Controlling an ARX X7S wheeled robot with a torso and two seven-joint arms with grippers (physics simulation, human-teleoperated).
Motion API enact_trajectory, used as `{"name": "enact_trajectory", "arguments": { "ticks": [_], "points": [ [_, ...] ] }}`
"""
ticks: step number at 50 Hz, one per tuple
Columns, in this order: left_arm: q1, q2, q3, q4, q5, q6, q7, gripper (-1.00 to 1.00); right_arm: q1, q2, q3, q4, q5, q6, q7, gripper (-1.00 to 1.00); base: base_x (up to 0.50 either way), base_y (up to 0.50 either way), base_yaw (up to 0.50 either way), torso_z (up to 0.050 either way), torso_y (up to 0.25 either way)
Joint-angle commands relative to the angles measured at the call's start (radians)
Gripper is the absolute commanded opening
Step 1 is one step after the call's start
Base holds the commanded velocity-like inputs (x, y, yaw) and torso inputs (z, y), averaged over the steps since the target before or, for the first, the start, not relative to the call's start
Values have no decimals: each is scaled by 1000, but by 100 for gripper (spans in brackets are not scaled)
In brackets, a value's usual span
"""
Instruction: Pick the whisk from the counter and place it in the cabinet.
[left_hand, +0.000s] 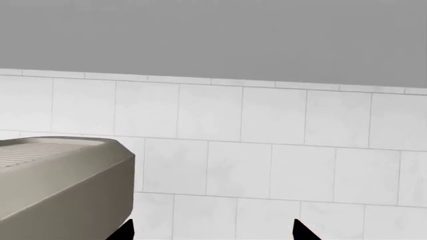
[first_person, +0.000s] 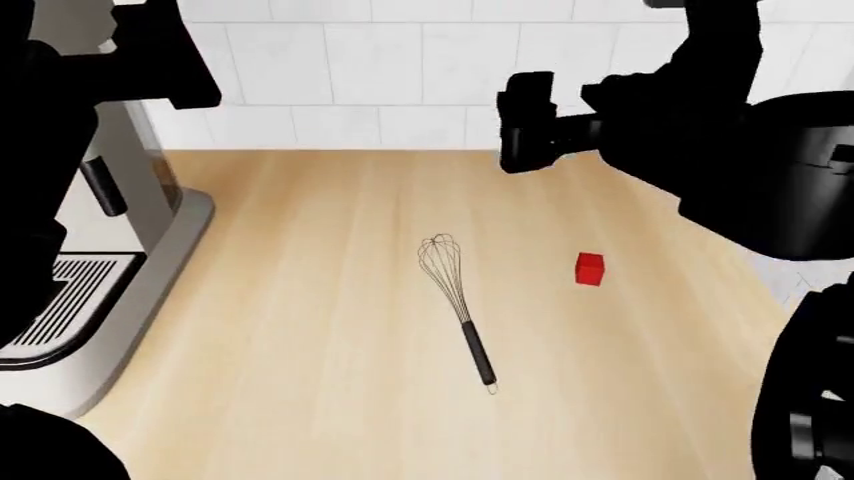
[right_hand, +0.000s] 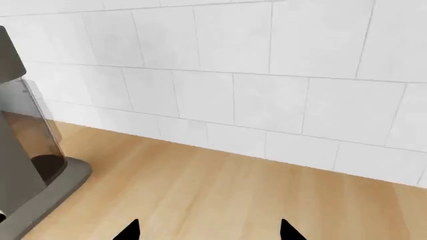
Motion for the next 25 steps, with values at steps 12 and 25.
{"name": "enact_trajectory", "arguments": {
  "ticks": [12,25],
  "points": [
    [-1,-10,6,-6,-24,12,-19,100,16,135,-192,33,370,-11,177,100,0,0,0,0,0],
    [3,-13,6,-9,-39,19,-30,100,-19,167,-296,6,551,-143,325,100,0,0,0,0,0]
  ]
}}
